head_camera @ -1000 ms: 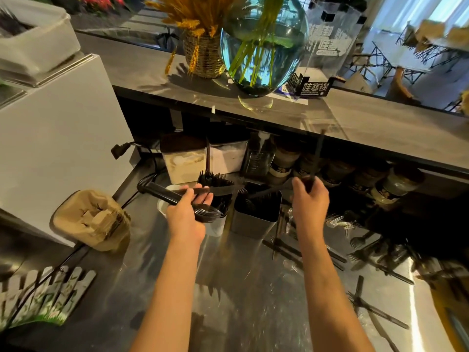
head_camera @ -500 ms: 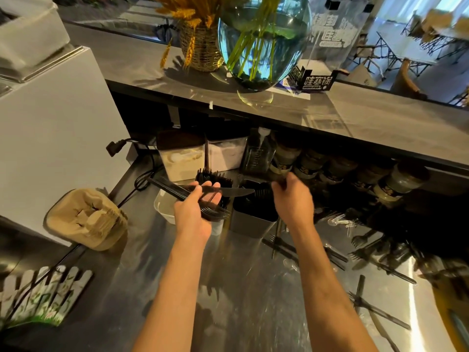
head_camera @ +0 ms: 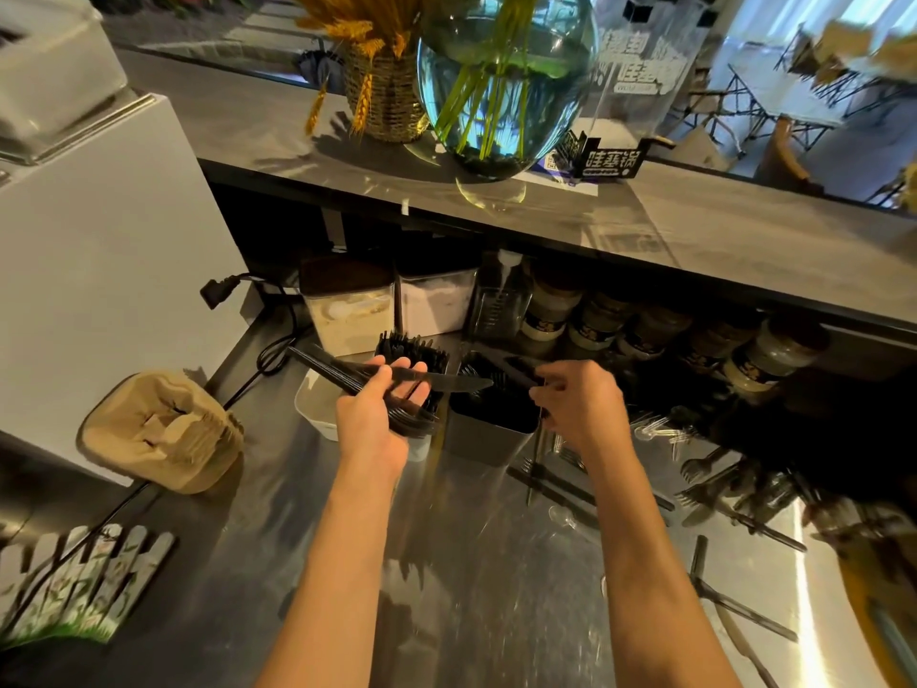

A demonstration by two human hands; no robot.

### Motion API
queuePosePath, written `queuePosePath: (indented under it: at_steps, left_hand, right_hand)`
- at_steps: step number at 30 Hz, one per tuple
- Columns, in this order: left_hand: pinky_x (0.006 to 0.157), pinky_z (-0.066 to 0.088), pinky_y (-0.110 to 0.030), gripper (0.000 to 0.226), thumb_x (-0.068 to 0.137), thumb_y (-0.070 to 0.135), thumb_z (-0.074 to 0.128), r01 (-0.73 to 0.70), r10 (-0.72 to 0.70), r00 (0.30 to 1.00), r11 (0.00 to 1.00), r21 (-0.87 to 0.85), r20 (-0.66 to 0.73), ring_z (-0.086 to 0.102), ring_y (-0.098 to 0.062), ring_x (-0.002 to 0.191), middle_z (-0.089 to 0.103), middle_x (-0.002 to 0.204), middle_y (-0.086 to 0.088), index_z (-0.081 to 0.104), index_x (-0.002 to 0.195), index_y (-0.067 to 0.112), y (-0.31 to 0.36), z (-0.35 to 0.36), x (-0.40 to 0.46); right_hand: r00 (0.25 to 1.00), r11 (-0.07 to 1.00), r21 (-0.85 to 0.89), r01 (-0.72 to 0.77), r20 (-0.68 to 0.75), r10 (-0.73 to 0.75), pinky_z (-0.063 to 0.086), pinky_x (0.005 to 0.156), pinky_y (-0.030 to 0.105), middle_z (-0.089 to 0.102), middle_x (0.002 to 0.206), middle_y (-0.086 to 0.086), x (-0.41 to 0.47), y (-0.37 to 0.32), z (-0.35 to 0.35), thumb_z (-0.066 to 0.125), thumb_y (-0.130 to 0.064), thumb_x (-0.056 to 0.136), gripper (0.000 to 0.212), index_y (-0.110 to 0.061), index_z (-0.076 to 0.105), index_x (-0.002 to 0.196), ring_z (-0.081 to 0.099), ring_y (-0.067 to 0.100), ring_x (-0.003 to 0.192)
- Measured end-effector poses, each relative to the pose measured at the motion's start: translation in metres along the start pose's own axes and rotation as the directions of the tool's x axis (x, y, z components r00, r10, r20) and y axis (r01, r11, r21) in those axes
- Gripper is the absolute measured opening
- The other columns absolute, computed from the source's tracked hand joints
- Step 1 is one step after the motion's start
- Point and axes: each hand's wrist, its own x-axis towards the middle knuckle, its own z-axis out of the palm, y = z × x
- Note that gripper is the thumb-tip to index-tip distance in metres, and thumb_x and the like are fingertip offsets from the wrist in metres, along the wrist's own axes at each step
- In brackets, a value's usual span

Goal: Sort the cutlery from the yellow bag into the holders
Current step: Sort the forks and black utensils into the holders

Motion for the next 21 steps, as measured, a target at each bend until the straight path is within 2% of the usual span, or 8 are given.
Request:
queuePosePath:
  at_steps: [4,7,10,12,15,18,20,21]
  left_hand:
    - [0.065,0.062,-0.035,0.016,0.101,-0.001,0.050,-0.032,0.031,0.999,0.999,0.044,0.020,0.076,-0.029,0.083,0.073,0.099,-0.016,0.059,0.113,0.005,-0.001,0.002,-0.005]
    - [0.068,0.062,-0.036,0.014,0.100,-0.002,0.051,-0.034,0.032,0.999,0.998,0.053,0.036,0.075,-0.031,0.088,0.074,0.100,-0.017,0.059,0.110,0.004,-0.001,0.003,-0.007]
    - [0.073,0.063,-0.037,0.015,0.099,-0.002,0.052,-0.021,0.018,0.998,0.999,0.043,0.064,0.074,-0.033,0.092,0.074,0.102,-0.018,0.061,0.111,0.002,-0.001,0.003,-0.009]
    - [0.076,0.062,-0.038,0.014,0.099,-0.003,0.051,-0.023,0.021,0.997,0.999,0.032,0.069,0.074,-0.033,0.093,0.075,0.100,-0.019,0.061,0.107,0.002,0.000,0.002,-0.009]
    - [0.075,0.063,-0.038,0.013,0.099,-0.003,0.050,-0.025,0.026,0.998,1.000,-0.009,0.059,0.075,-0.032,0.090,0.075,0.095,-0.019,0.061,0.103,0.003,0.004,0.001,-0.006]
    - [0.072,0.063,-0.037,0.013,0.100,-0.003,0.049,-0.019,0.021,0.998,0.999,-0.041,0.054,0.075,-0.031,0.086,0.075,0.092,-0.019,0.060,0.103,0.002,0.005,-0.001,-0.004]
    - [0.070,0.062,-0.036,0.014,0.101,-0.001,0.047,0.000,0.004,0.998,0.998,-0.063,0.065,0.075,-0.030,0.086,0.076,0.092,-0.017,0.060,0.105,0.002,0.006,-0.003,-0.003]
    - [0.069,0.062,-0.035,0.015,0.102,0.000,0.046,0.014,-0.008,0.997,0.997,-0.080,0.074,0.075,-0.029,0.087,0.076,0.093,-0.017,0.060,0.107,0.003,0.007,-0.003,-0.002]
  right_hand:
    - [0.992,0.993,-0.114,0.033,-0.121,-0.046,0.060,0.067,0.036,0.071,0.079,-0.001,-0.002,-0.008,-0.015,0.076,-0.018,0.087,0.007,-0.018,0.080,0.093,0.067,0.018,0.073]
    - [0.996,0.981,-0.188,0.040,-0.066,-0.053,0.057,0.066,0.032,0.069,0.080,0.003,0.003,-0.020,-0.015,0.073,-0.010,0.089,0.006,-0.012,0.078,0.086,0.066,0.020,0.075]
    - [0.998,0.980,-0.193,0.058,0.001,-0.059,0.059,0.072,0.035,0.072,0.088,0.009,0.018,-0.027,-0.005,0.073,-0.005,0.087,0.006,-0.008,0.078,0.090,0.068,0.023,0.081]
    - [0.995,0.988,-0.128,0.090,-0.040,-0.096,0.057,0.071,0.031,0.071,0.092,0.007,0.029,-0.030,0.008,0.073,-0.007,0.089,0.010,-0.008,0.076,0.097,0.066,0.019,0.080]
    - [0.981,0.987,0.009,0.163,-0.112,-0.161,0.046,0.058,0.017,0.064,0.076,-0.003,0.034,-0.033,0.034,0.067,-0.014,0.095,0.008,-0.009,0.073,0.091,0.058,0.005,0.063]
    - [0.992,0.989,0.100,0.105,-0.086,-0.096,0.043,0.054,0.025,0.065,0.072,0.003,0.040,-0.022,0.061,0.057,-0.025,0.102,0.028,-0.007,0.069,0.085,0.057,0.009,0.058]
    - [0.996,0.984,0.169,0.060,-0.082,-0.047,0.053,0.062,0.031,0.071,0.083,0.006,0.040,-0.013,0.072,0.049,-0.032,0.105,0.035,-0.008,0.071,0.092,0.064,0.014,0.068]
    - [0.996,0.964,0.265,0.032,-0.089,-0.009,0.058,0.070,0.036,0.072,0.085,0.003,0.037,-0.012,0.072,0.046,-0.034,0.106,0.037,-0.010,0.072,0.095,0.066,0.014,0.074]
